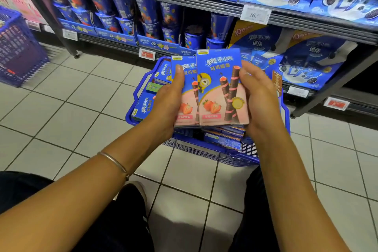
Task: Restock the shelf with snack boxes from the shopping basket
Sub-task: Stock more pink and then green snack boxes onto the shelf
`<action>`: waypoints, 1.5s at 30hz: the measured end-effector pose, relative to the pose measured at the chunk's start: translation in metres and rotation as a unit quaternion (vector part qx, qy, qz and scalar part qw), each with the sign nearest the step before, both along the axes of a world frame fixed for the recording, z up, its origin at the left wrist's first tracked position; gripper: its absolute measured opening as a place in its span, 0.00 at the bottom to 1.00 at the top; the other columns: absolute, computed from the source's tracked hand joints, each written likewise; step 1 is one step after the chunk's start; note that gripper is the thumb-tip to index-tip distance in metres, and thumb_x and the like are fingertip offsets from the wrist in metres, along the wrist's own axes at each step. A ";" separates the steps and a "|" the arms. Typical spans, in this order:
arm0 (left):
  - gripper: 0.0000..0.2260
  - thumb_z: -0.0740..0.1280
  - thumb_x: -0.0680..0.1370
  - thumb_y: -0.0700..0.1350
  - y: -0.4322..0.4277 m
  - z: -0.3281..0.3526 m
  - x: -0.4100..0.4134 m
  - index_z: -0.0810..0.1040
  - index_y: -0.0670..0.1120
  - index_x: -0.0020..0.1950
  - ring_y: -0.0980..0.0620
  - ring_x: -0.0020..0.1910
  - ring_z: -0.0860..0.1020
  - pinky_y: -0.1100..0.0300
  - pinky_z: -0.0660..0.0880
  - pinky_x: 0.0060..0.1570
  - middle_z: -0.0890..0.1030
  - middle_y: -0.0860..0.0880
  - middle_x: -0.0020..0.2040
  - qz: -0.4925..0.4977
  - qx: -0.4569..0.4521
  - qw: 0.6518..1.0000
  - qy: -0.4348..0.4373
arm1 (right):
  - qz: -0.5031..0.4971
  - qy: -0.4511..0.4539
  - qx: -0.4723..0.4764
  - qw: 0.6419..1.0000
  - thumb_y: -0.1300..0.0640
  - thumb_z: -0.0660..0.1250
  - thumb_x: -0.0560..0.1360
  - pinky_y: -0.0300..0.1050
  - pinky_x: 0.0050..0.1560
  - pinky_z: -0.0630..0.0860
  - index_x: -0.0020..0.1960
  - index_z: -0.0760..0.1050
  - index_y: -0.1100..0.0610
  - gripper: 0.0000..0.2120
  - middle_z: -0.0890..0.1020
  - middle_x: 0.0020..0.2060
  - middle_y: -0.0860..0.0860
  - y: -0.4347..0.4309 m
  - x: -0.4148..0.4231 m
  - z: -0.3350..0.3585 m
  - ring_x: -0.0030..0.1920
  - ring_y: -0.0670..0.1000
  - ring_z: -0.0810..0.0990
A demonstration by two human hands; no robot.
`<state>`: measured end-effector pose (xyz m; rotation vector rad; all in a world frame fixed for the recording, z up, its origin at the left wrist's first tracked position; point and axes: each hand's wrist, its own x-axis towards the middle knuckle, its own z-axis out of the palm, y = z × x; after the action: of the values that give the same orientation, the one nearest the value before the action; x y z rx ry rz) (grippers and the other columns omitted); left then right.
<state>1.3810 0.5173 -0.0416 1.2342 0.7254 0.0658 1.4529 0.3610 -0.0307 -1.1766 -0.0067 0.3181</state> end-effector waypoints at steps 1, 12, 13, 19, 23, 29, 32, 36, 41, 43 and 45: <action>0.28 0.59 0.79 0.73 -0.001 0.000 0.000 0.86 0.52 0.52 0.41 0.48 0.88 0.36 0.83 0.54 0.89 0.45 0.51 -0.004 -0.003 1.000 0.004 | 0.003 0.010 0.003 1.000 0.60 0.65 0.82 0.53 0.49 0.83 0.63 0.78 0.57 0.11 0.87 0.51 0.55 0.004 -0.003 -0.002 0.48 0.55 0.86; 0.33 0.58 0.76 0.75 -0.005 0.006 -0.007 0.84 0.53 0.64 0.41 0.57 0.86 0.37 0.80 0.62 0.87 0.46 0.58 -0.074 -0.034 0.996 -0.041 | -0.014 0.021 -0.031 0.999 0.60 0.65 0.82 0.60 0.62 0.80 0.57 0.79 0.51 0.08 0.86 0.52 0.50 0.027 -0.021 -0.010 0.55 0.55 0.86; 0.30 0.63 0.77 0.71 -0.005 0.006 -0.008 0.82 0.51 0.67 0.40 0.58 0.86 0.37 0.80 0.62 0.87 0.45 0.59 -0.087 -0.036 0.994 -0.052 | -0.012 0.017 -0.033 0.999 0.60 0.65 0.82 0.59 0.62 0.80 0.57 0.80 0.51 0.08 0.87 0.50 0.49 0.026 -0.022 -0.010 0.53 0.53 0.86; 0.13 0.69 0.82 0.53 -0.001 0.005 -0.011 0.82 0.45 0.57 0.43 0.48 0.87 0.49 0.86 0.48 0.88 0.42 0.53 -0.094 -0.058 0.992 -0.059 | 0.044 -0.018 -0.075 0.996 0.50 0.63 0.83 0.56 0.60 0.80 0.63 0.80 0.51 0.12 0.85 0.58 0.50 0.014 -0.010 -0.022 0.59 0.53 0.84; 0.12 0.67 0.83 0.52 0.003 0.007 -0.011 0.85 0.48 0.46 0.46 0.41 0.88 0.54 0.85 0.38 0.89 0.45 0.46 -0.079 -0.072 0.992 -0.071 | 0.076 -0.006 -0.261 0.962 0.44 0.59 0.84 0.55 0.62 0.77 0.62 0.81 0.55 0.19 0.85 0.57 0.51 -0.009 0.013 -0.065 0.60 0.55 0.82; 0.18 0.66 0.84 0.53 0.004 0.011 -0.012 0.88 0.52 0.38 0.47 0.41 0.88 0.54 0.85 0.40 0.89 0.47 0.45 -0.077 -0.096 0.989 -0.081 | 0.309 0.006 -0.570 0.762 0.54 0.64 0.83 0.53 0.48 0.72 0.45 0.74 0.68 0.17 0.76 0.44 0.68 -0.036 0.038 -0.148 0.47 0.64 0.77; 0.17 0.67 0.83 0.53 0.004 0.011 -0.013 0.88 0.51 0.39 0.46 0.42 0.88 0.51 0.86 0.41 0.89 0.46 0.46 -0.079 -0.104 0.988 -0.079 | 0.395 -0.034 -0.658 0.641 0.54 0.61 0.84 0.49 0.48 0.69 0.50 0.77 0.67 0.16 0.79 0.55 0.66 -0.032 0.044 -0.175 0.53 0.61 0.78; 0.17 0.67 0.83 0.53 0.005 0.013 -0.015 0.88 0.52 0.37 0.46 0.41 0.88 0.53 0.85 0.38 0.89 0.47 0.45 -0.068 -0.110 0.989 -0.078 | 0.477 0.011 -0.658 0.582 0.57 0.52 0.87 0.54 0.72 0.66 0.77 0.66 0.62 0.20 0.70 0.75 0.61 -0.024 0.048 -0.187 0.72 0.60 0.70; 0.13 0.68 0.83 0.55 0.007 0.014 -0.016 0.85 0.51 0.44 0.46 0.42 0.88 0.52 0.86 0.40 0.89 0.47 0.47 -0.066 -0.100 0.990 -0.071 | 0.522 -0.036 -0.710 0.471 0.48 0.48 0.88 0.63 0.76 0.59 0.81 0.58 0.56 0.25 0.52 0.80 0.58 -0.020 0.055 -0.199 0.80 0.62 0.55; 0.15 0.67 0.83 0.54 0.008 0.014 -0.016 0.87 0.52 0.40 0.46 0.42 0.88 0.53 0.85 0.39 0.89 0.48 0.46 -0.065 -0.102 0.990 -0.070 | 0.524 -0.024 -0.721 0.452 0.45 0.49 0.87 0.65 0.76 0.58 0.82 0.54 0.54 0.27 0.49 0.81 0.56 -0.023 0.058 -0.206 0.80 0.62 0.56; 0.18 0.67 0.83 0.54 0.007 0.014 -0.016 0.87 0.53 0.36 0.47 0.41 0.88 0.54 0.85 0.39 0.89 0.48 0.45 -0.067 -0.101 0.990 -0.068 | 0.522 -0.012 -0.724 0.451 0.43 0.51 0.86 0.65 0.76 0.58 0.83 0.52 0.53 0.29 0.49 0.81 0.54 -0.024 0.061 -0.212 0.80 0.62 0.57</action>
<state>1.3647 0.5247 -0.0274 1.0701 0.5163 -0.0343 1.5137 0.3369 -0.2422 -2.8463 -0.6464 1.6601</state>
